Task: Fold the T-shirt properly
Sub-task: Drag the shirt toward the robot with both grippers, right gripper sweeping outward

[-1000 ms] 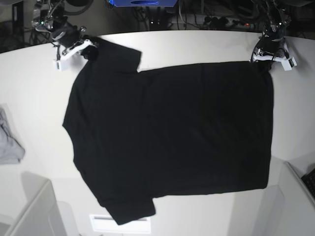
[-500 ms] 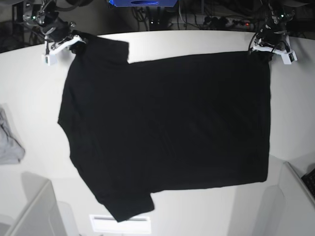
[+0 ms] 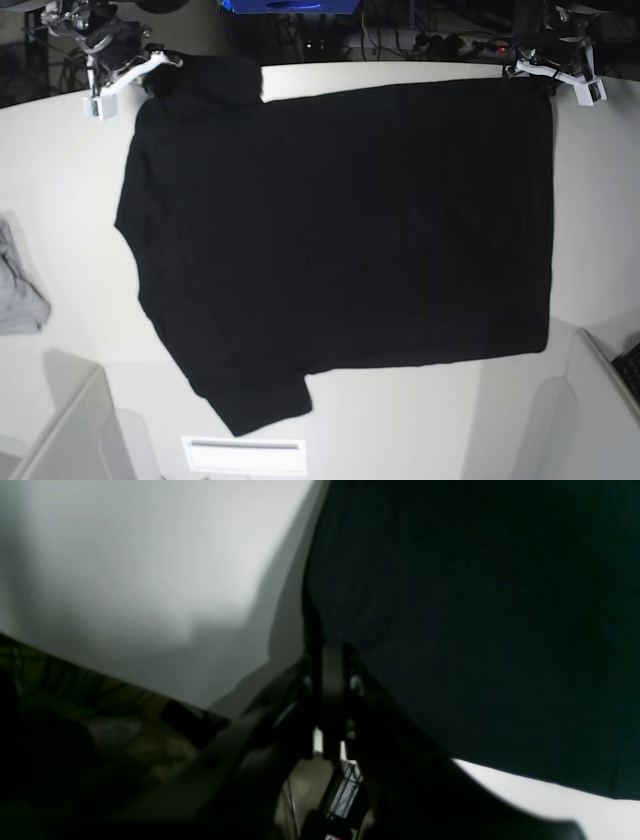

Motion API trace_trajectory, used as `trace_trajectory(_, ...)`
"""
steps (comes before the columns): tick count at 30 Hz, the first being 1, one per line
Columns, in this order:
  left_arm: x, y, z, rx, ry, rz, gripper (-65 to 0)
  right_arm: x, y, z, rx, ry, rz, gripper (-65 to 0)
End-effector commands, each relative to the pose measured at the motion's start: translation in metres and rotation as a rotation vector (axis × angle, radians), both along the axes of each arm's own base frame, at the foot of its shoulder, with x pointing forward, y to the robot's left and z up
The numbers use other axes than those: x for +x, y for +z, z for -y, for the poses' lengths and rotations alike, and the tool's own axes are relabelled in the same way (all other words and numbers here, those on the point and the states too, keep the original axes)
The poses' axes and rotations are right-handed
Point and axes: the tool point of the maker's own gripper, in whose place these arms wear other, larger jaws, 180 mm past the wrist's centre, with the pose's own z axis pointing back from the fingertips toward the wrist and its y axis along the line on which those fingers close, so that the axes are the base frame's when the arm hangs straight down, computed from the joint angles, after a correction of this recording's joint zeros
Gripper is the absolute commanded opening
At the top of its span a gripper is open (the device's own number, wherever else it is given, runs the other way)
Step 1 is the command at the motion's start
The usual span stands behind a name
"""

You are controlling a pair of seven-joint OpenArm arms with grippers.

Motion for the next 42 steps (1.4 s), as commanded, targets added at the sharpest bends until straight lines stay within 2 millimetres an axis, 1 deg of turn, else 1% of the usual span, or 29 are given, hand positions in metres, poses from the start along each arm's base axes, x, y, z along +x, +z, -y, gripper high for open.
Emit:
trace_trajectory(1, 0.01, 0.014, -0.002, 0.025, -0.018, 0.047, -65.0, 0.005, 0.008, 0.002, -0.003, 0.0, 0.031, -65.0)
trace_trajectory(3, 0.018, 0.019, 0.002, 0.026, -0.029, 0.068, -65.0, 0.011, 0.012, 0.001, -0.006, 0.005, 0.051, -65.0)
trace_trajectory(5, 0.022, 0.023, 0.003, 0.024, -0.033, 0.085, -65.0, 0.022, 0.018, 0.0, -0.007, 0.008, 0.084, -65.0)
trace_trajectory(7, 0.032, 0.032, 0.007, 0.028, -0.045, 0.119, -65.0, 0.029, 0.023, 0.0, -0.011, 0.011, 0.107, -65.0)
trace_trajectory(11, 0.043, 0.046, 0.013, 0.036, -0.065, 0.162, -65.0, 0.042, 0.032, -0.001, -0.015, 0.02, 0.148, -65.0)
trace_trajectory(16, 0.055, 0.051, 0.014, 0.027, -0.045, 0.206, -65.0, 0.058, 0.039, 0.001, -0.022, 0.018, 0.189, -65.0)
trace_trajectory(20, 0.059, 0.052, 0.017, 0.022, -0.045, 0.218, -65.0, 0.068, 0.043, 0.0, -0.021, 0.022, 0.216, -65.0)
trace_trajectory(22, 0.065, 0.055, 0.017, 0.023, -0.045, 0.234, -65.0, 0.074, 0.045, -0.001, -0.02, 0.034, 0.211, -65.0)
trace_trajectory(25, 0.066, 0.055, 0.015, 0.023, -0.036, 0.237, -65.0, 0.083, 0.046, -0.004, -0.018, 0.064, 0.187, -65.0)
trace_trajectory(33, 0.071, 0.057, 0.012, 0.027, -0.028, 0.251, -65.0, 0.112, 0.059, -0.008, -0.014, 0.101, 0.21, -65.0)
trace_trajectory(36, 0.071, 0.057, 0.013, 0.026, -0.026, 0.251, -65.0, 0.12, 0.064, -0.009, -0.014, 0.111, 0.218, -65.0)
trace_trajectory(38, 0.072, 0.056, 0.014, 0.015, -0.002, 0.258, -65.0, 0.124, 0.066, -0.01, -0.014, 0.114, 0.223, -65.0)
trace_trajectory(42, 0.073, 0.058, 0.005, 0.02, 0.065, 0.272, -65.0, 0.133, 0.071, -0.01, -0.015, 0.119, 0.24, -65.0)
